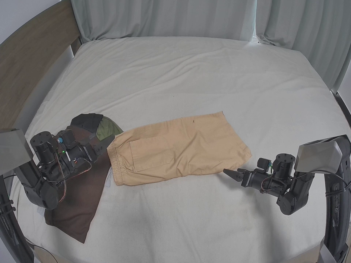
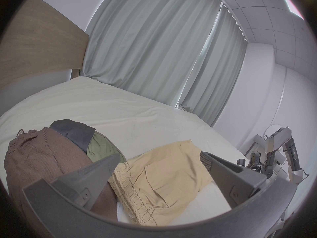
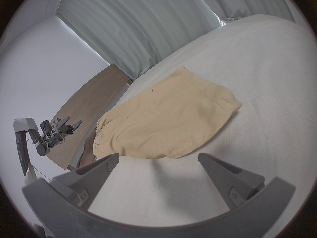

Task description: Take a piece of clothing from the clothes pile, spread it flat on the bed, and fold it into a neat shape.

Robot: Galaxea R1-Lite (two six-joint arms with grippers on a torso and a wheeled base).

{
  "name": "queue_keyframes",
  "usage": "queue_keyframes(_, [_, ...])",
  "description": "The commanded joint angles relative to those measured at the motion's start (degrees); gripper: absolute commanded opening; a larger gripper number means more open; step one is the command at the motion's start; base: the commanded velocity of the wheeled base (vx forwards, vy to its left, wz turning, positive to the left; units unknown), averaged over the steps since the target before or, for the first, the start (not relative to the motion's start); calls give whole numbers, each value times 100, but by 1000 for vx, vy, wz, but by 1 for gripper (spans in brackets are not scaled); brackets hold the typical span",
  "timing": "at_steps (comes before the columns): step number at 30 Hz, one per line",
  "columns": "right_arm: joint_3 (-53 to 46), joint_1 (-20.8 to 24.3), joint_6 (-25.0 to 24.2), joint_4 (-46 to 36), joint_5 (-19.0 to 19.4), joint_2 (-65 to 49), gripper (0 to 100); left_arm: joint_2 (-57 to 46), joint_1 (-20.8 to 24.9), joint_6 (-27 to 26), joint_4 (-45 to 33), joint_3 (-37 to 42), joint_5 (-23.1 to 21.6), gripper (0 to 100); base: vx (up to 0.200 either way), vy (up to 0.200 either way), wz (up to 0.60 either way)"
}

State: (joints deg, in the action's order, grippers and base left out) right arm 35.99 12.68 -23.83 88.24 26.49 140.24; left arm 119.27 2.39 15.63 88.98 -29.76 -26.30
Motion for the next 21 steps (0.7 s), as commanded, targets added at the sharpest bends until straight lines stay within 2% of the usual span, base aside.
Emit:
queue_keyframes(1, [66,24,-7,1,-39,126,100,17,-19,2,5,-4,2,100,0,0,0])
queue_keyframes(9, [330,156,-69,1,-170,372,100,17,-19,2,5,-4,2,100,0,0,0])
queue_keyframes(13, [506,279,-306,1,-329,452,100,17,-19,2,5,-13,2,100,0,0,0])
queue_keyframes(15, [726,464,-667,1,-504,566,100,17,-19,-7,5,-13,2,100,0,0,0])
queue_keyframes(21, [1218,613,-974,1,-663,926,100,17,-19,-7,5,-21,2,100,0,0,0])
